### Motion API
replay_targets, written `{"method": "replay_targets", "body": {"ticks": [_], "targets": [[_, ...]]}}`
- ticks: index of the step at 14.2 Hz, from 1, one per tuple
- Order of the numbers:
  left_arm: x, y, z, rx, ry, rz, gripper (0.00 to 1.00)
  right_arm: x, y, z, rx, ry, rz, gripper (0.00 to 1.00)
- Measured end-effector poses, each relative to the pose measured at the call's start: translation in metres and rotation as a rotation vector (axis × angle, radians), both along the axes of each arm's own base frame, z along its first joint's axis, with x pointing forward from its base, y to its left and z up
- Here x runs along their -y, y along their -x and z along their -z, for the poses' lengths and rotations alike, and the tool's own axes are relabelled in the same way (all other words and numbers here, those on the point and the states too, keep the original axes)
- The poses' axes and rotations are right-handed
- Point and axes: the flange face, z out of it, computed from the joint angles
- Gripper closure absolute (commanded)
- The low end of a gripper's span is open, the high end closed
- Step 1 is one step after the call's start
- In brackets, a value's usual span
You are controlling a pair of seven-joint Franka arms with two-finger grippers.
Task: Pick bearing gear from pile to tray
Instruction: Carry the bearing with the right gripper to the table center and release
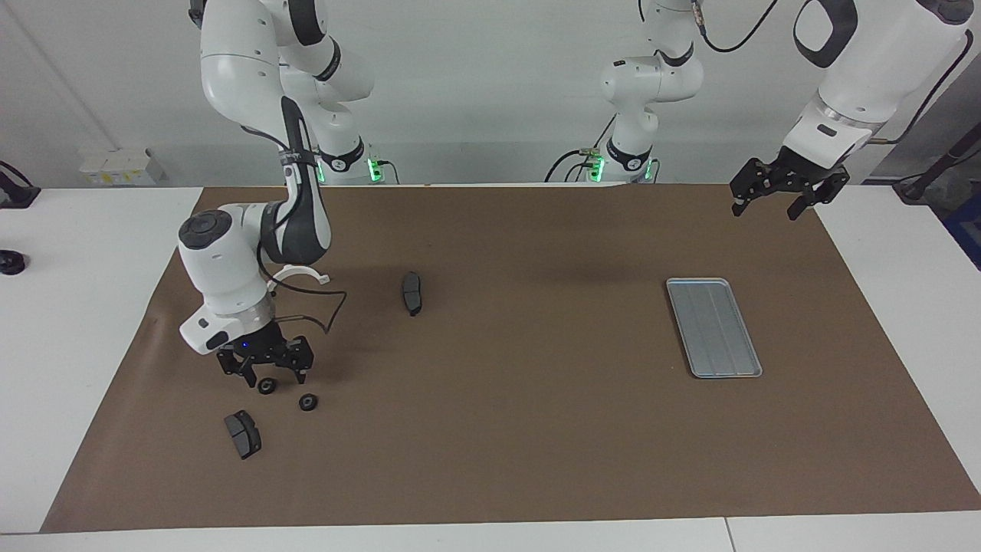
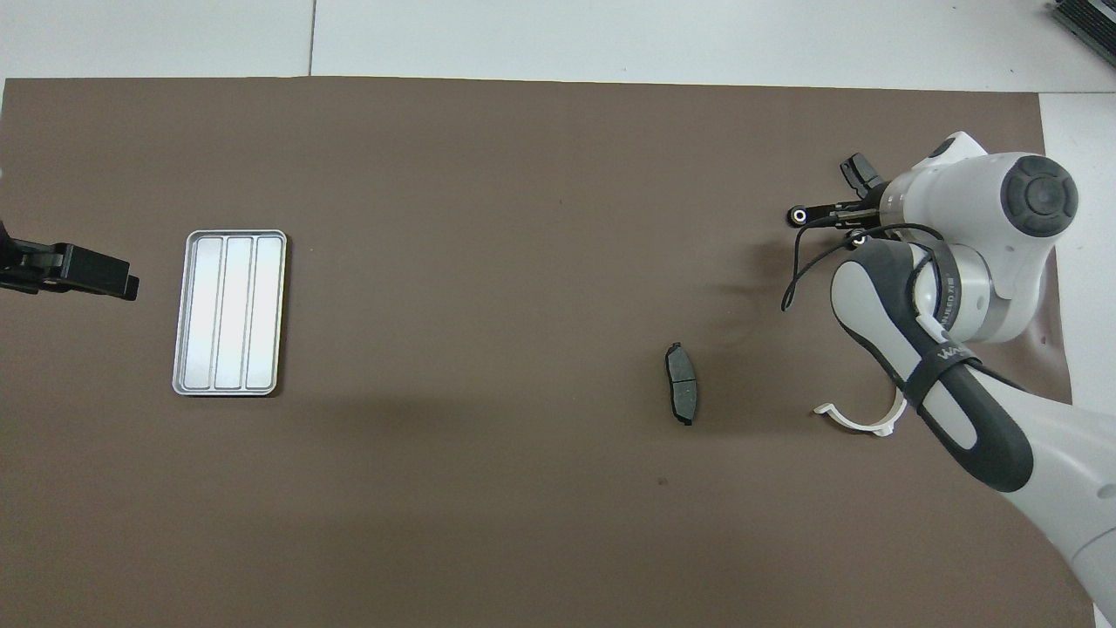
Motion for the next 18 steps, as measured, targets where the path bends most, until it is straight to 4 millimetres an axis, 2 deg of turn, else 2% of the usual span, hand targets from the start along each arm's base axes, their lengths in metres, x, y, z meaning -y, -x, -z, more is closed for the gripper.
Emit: {"method": "replay_targets", "body": {"ticks": [3, 7, 11, 15, 17, 18], "targets": [[0.000, 0.000, 0.000, 0.000, 0.000, 0.000, 0.00, -0.015, -0.008, 0.025, 0.017, 0.003, -0.022, 0.24], [0.000, 0.000, 0.000, 0.000, 0.000, 0.000, 0.00, -0.023, -0.012, 0.036, 0.042, 0.004, -0.033, 0.42], [0.000, 0.000, 0.000, 0.000, 0.000, 0.000, 0.00, -0.027, -0.013, 0.035, 0.045, 0.004, -0.039, 0.79], [0.000, 0.000, 0.000, 0.000, 0.000, 0.000, 0.00, -0.035, -0.016, 0.029, 0.032, 0.001, -0.048, 0.86], [0.000, 0.000, 0.000, 0.000, 0.000, 0.000, 0.00, -0.056, -0.026, 0.007, 0.018, -0.011, -0.048, 0.86], [0.000, 0.000, 0.000, 0.000, 0.000, 0.000, 0.00, -0.074, -0.031, -0.008, 0.027, -0.024, -0.036, 0.86]]}}
